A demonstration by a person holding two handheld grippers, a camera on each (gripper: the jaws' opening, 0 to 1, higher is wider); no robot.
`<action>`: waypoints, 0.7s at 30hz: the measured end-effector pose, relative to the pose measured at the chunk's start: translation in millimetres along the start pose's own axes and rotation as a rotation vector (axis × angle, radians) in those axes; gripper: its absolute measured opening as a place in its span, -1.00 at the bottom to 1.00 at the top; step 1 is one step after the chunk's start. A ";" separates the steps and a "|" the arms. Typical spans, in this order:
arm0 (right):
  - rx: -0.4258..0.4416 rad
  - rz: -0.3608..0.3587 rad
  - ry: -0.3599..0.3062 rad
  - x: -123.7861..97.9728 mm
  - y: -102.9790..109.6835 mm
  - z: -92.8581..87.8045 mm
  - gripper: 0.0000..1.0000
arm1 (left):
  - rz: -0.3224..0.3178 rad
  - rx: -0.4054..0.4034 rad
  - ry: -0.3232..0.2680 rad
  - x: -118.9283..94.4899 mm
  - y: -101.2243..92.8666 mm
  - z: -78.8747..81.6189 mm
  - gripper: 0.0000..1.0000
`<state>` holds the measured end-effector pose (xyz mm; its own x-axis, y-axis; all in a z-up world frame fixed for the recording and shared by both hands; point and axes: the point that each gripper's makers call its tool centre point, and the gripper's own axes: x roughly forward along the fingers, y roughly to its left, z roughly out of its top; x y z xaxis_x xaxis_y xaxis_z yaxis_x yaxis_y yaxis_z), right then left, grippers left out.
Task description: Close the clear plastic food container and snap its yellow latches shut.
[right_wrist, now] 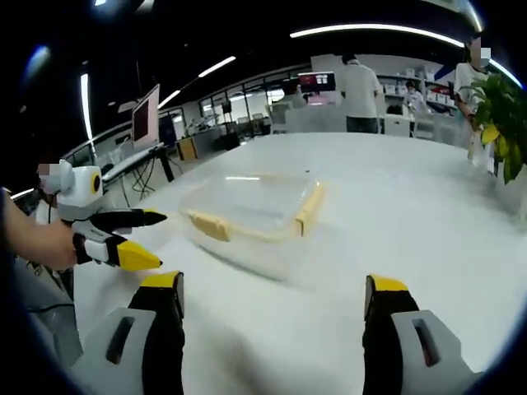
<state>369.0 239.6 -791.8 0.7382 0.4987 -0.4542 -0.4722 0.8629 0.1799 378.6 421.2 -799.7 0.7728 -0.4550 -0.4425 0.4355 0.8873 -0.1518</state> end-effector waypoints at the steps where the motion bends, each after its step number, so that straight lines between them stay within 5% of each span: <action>1: 0.001 -0.001 -0.003 -1.6 0.3 -0.2 0.74 | 0.001 -0.004 -0.003 -2.1 0.9 -0.1 0.89; 21: 0.084 -0.059 -0.064 -60.1 4.7 6.5 0.69 | 0.039 -0.051 -0.029 -60.6 23.2 2.9 0.83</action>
<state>325.5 214.2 -757.9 0.7938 0.4490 -0.4103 -0.3873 0.8933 0.2283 343.3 469.0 -773.8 0.8021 -0.4211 -0.4233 0.3809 0.9068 -0.1803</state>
